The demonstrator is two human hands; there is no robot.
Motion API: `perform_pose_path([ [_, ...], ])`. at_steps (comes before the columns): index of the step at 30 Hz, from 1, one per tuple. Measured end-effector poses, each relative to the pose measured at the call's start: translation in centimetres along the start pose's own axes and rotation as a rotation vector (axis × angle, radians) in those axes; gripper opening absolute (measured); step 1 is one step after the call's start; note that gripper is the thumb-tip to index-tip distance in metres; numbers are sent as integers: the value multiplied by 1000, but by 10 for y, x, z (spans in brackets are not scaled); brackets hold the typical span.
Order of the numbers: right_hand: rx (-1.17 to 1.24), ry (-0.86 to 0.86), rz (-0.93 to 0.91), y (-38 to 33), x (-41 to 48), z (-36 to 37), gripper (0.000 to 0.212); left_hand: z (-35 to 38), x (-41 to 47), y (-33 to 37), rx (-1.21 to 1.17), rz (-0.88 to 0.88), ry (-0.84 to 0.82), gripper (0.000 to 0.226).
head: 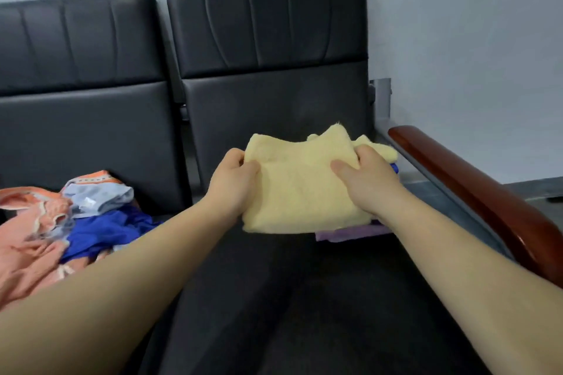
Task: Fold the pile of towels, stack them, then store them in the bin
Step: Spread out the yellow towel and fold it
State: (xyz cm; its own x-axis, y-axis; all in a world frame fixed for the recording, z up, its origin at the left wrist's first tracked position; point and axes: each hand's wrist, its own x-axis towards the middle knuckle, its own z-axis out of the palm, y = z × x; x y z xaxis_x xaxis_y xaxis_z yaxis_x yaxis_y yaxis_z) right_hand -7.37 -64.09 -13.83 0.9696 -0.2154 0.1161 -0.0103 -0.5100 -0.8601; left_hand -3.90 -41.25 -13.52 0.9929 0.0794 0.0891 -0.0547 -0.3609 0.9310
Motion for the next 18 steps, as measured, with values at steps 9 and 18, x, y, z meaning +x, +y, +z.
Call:
perform_pose_path([
  [9,-144,153,60,-4,136,-75,35,96,124,64,-89,-27,-52,20],
  [18,-603,139,-49,10,98,-39,49,95,99,22,-59,-103,-130,15],
])
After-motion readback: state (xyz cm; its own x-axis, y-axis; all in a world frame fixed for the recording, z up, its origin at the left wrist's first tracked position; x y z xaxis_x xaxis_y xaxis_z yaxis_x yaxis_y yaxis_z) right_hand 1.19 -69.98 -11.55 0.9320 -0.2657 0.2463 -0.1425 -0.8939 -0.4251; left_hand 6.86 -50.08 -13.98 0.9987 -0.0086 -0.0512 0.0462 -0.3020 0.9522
